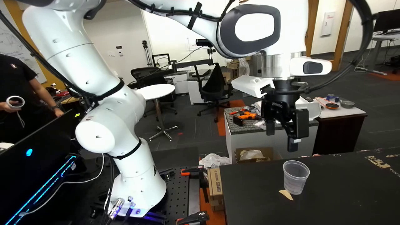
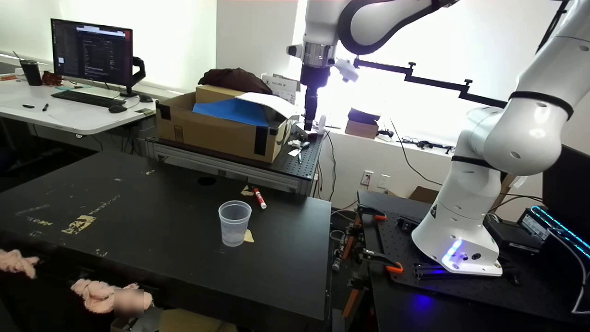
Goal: Put the marker in the cup
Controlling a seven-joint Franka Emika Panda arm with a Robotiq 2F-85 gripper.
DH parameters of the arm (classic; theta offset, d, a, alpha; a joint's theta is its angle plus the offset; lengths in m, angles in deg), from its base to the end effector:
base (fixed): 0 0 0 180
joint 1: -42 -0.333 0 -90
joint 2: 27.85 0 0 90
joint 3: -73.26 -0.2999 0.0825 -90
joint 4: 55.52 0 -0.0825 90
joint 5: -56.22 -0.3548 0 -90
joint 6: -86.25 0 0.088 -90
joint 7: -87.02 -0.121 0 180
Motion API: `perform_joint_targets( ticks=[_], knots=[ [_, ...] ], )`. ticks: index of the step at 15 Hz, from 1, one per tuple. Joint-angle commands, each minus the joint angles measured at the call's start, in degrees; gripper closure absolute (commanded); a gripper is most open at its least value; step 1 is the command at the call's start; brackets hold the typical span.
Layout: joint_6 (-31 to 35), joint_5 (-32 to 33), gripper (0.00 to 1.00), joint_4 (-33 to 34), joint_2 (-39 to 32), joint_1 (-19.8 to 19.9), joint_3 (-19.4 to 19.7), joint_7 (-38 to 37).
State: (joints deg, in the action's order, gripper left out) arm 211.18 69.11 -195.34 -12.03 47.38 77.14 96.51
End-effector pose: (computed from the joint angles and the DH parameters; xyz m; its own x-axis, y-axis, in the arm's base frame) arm 0.4213 -0.0798 0.3950 0.9910 0.1318 -0.0216 0.1336 -0.9771 0.1656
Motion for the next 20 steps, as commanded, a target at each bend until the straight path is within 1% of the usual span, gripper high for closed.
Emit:
perform_joint_targets(
  ticks=[1,3,5,10,13,16,20],
  knots=[
    [2.09,-10.35,0.0,3.44,-3.36,-1.98,1.86,1.09],
    [2.27,-16.97,0.0,4.79,-5.34,-2.48,1.99,0.32],
    [2.99,-21.11,0.0,5.63,-7.38,-2.41,1.62,-1.2],
    [6.09,-26.84,0.0,7.32,-13.95,-1.37,1.22,-7.21],
    [9.17,-30.88,0.0,8.02,-17.59,-0.87,1.38,-10.6],
    [10.92,-32.89,0.0,9.43,-20.96,-0.2,1.68,-14.39],
    [12.92,-31.21,0.0,10.45,-24.26,0.42,2.67,-23.11]
  ],
)
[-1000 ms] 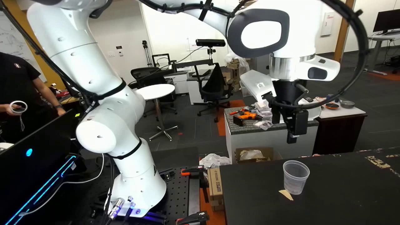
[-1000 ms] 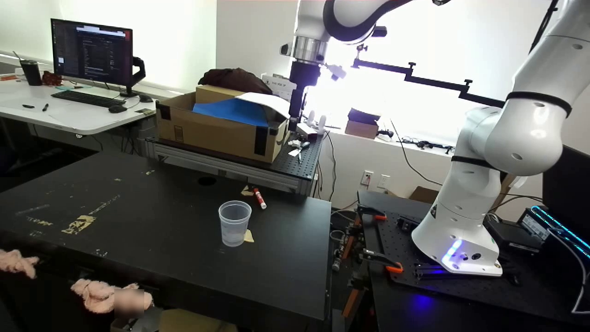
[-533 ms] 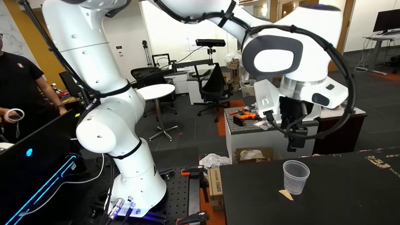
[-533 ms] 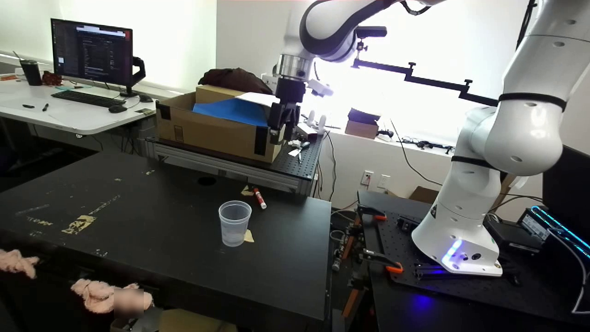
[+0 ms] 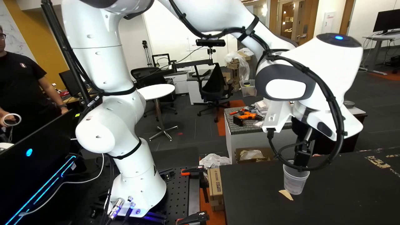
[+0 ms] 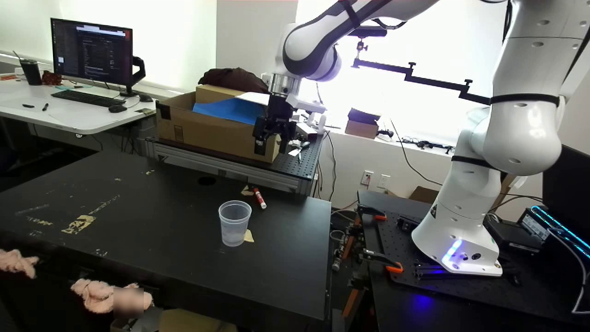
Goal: Put the marker in the cup
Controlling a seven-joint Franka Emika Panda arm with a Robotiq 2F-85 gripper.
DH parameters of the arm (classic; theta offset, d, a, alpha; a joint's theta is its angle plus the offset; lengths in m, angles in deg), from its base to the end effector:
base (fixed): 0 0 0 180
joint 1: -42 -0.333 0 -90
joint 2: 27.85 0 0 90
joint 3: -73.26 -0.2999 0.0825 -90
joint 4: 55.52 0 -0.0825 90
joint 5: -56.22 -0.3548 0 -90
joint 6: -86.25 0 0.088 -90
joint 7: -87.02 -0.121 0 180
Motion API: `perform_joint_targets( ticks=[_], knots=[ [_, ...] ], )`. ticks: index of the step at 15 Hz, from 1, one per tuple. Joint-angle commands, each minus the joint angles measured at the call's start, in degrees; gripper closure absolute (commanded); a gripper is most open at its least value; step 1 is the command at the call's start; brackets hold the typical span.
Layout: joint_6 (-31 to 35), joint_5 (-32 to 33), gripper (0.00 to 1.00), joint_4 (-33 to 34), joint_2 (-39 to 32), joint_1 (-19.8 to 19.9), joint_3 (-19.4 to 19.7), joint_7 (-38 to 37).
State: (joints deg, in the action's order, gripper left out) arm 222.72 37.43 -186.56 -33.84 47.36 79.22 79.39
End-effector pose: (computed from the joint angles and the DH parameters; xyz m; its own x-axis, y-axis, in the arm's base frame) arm 0.4946 -0.0927 0.2983 0.8438 -0.5333 -0.0605 -0.5335 -0.8210 -0.2032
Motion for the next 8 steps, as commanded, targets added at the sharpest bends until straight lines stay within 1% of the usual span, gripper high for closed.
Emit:
perform_joint_targets(
  ticks=[1,4,7,8],
  knots=[
    [1.8,0.76,0.0,1.81,-3.03,0.53,0.8,-8.03],
    [2.34,0.66,0.0,2.49,-4.6,0.67,1.61,-12.9],
    [1.01,-0.36,0.0,4.15,-5.63,1.37,2.26,-15.43],
    [0.35,-1.53,0.0,4.54,-5.48,1.82,2.08,-14.39]
  ],
)
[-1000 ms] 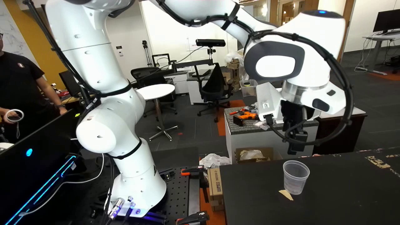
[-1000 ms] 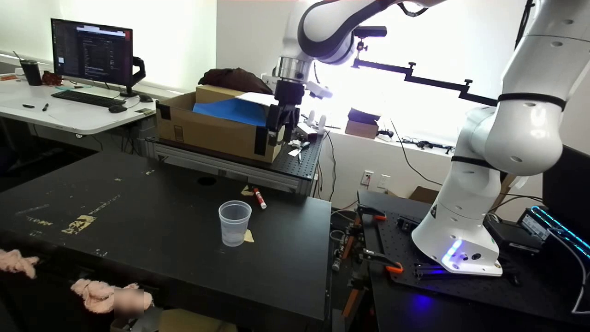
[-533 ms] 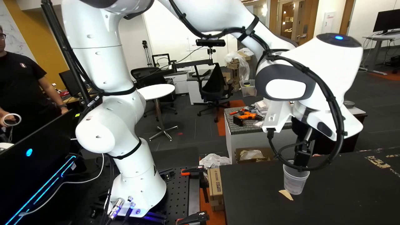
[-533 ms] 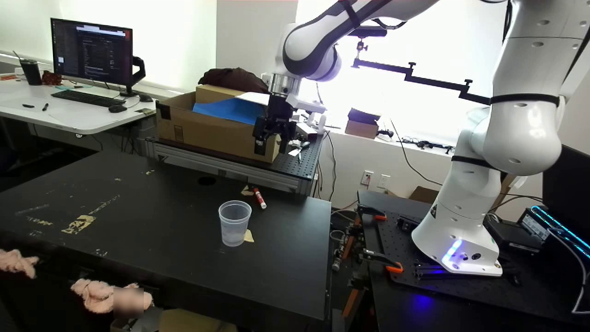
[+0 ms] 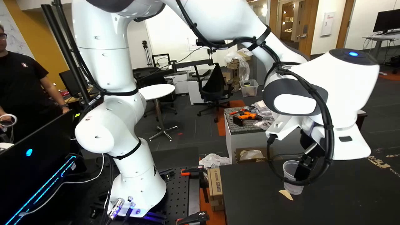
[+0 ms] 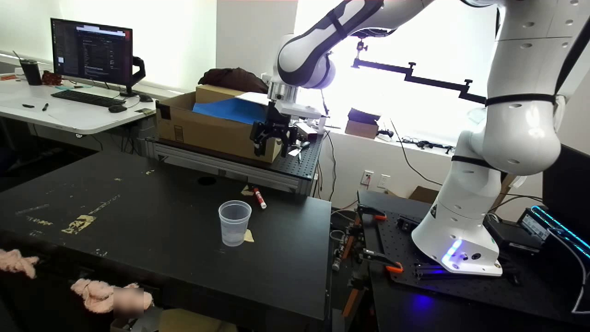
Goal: Put the marker in the cup
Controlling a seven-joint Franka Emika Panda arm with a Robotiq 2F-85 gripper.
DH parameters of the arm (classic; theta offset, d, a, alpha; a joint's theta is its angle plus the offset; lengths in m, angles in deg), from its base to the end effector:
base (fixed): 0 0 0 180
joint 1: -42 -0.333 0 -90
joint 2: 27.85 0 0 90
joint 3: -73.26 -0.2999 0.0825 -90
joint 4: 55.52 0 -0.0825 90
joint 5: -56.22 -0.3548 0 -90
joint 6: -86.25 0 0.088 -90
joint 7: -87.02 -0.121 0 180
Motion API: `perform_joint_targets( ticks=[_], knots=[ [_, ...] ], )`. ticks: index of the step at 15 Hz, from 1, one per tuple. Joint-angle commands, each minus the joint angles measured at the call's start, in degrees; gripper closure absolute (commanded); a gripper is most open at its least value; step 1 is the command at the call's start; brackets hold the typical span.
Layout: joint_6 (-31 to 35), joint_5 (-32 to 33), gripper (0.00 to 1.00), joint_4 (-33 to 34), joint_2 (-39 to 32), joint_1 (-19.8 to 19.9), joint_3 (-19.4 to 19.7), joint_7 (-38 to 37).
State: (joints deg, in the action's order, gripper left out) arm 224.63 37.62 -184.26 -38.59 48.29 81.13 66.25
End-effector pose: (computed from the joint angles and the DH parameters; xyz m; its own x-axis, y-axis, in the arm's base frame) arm 0.5019 -0.1221 0.2748 0.6607 -0.7440 -0.0994 -0.7487 -0.6437 -0.1584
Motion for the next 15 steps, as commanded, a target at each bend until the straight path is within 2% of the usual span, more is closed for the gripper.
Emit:
perform_joint_targets(
  ticks=[1,4,9,15],
  knots=[
    [-0.12,-0.31,0.0,0.48,-0.23,0.33,0.04,-0.21],
    [-0.16,-0.64,0.0,1.11,-0.47,0.77,0.18,-0.21],
    [3.84,4.02,0.0,1.75,-2.0,-1.16,0.93,-10.05],
    [11.78,6.19,0.0,1.78,-6.11,-3.33,1.49,-18.54]
  ],
)
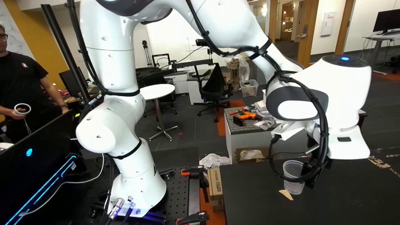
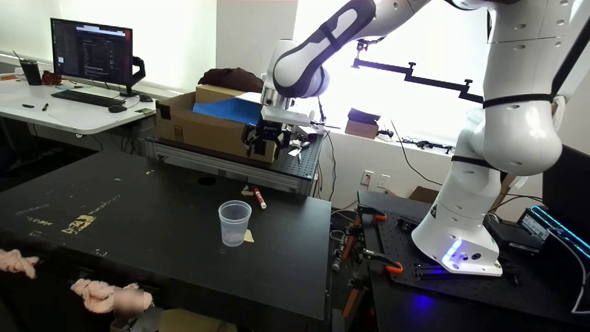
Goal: Put the marker in the cup
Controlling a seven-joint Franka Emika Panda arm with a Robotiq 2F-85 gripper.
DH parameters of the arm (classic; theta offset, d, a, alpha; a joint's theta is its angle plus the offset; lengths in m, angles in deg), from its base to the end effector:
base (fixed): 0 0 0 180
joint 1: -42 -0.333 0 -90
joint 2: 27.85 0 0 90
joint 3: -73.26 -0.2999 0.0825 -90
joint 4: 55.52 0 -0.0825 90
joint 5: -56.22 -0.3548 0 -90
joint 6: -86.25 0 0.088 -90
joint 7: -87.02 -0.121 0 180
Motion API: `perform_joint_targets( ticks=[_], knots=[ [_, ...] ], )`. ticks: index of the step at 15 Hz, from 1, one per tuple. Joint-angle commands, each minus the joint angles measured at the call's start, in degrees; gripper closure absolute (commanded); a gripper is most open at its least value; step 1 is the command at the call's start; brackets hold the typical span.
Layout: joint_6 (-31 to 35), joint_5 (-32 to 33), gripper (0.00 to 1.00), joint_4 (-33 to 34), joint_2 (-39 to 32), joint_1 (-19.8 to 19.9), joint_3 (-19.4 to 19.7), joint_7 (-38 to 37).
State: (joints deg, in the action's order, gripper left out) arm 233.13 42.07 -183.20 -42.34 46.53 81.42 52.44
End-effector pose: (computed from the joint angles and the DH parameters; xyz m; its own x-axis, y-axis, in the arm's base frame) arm 0.5218 -0.1196 0.2610 0.5233 -0.8521 -0.0031 -0.8441 -0.5179 -0.1386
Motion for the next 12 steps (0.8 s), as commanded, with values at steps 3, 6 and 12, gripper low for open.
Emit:
perform_joint_targets(
  ticks=[3,6,12],
  knots=[
    [5.55,3.78,0.0,1.38,-5.11,-2.39,2.62,-7.8],
    [5.87,6.6,0.0,1.85,-6.95,-3.32,4.78,-10.36],
    [6.39,8.79,0.0,3.74,-10.39,-3.5,6.2,-10.1]
  ],
)
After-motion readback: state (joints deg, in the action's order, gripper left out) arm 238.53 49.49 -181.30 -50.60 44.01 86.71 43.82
